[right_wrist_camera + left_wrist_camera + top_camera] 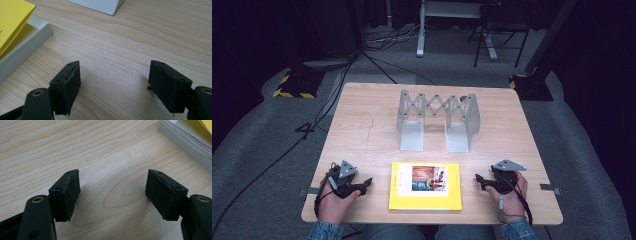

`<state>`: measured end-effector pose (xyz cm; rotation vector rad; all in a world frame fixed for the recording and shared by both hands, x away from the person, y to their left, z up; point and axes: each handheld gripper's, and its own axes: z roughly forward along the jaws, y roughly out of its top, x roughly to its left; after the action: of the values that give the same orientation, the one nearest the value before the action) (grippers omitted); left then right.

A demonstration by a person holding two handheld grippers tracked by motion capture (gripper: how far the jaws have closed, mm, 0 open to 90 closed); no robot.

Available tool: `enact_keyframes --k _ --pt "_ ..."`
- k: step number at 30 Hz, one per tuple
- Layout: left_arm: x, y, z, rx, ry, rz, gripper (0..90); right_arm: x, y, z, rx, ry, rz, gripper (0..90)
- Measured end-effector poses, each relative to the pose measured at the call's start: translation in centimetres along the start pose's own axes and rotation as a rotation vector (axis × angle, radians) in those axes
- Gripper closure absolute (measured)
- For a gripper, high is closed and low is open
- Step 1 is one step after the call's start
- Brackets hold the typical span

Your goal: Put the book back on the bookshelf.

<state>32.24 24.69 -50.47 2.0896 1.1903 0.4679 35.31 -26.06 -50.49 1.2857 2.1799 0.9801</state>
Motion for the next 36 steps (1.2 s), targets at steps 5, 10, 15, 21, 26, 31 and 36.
enact_keyframes --k 5,10,15,21,26,31,36 --pt "-0.1 0.0 0.0 -0.001 0.003 -0.006 28.4 0.0 0.0 0.0 0.000 0.000 0.000 25.9" --pt "-0.1 0.0 0.0 -0.001 0.003 -0.006 28.4 0.0 0.0 0.0 -0.001 0.003 -0.005 27.6" --pt "-0.1 0.0 0.0 -0.001 0.002 -0.004 28.5 0.3 -0.2 -0.3 -0.012 0.020 -0.025 36.0" --pt "-0.4 0.3 -0.4 0.035 -0.031 -0.039 30.8 1.8 -0.2 -0.8 0.013 0.071 -0.069 38.2" --pt "-0.8 0.8 -0.5 0.035 -0.042 -0.032 31.1 3.0 -0.1 -0.8 0.026 0.108 -0.097 36.5" --pt "-1.2 1.3 -0.6 0.033 -0.061 -0.013 31.8 4.1 0.1 -0.4 0.023 0.146 -0.137 32.0" --pt "-1.7 1.9 -0.8 0.019 -0.084 -0.008 32.1 4.8 0.0 0.0 0.001 0.170 -0.152 27.2"
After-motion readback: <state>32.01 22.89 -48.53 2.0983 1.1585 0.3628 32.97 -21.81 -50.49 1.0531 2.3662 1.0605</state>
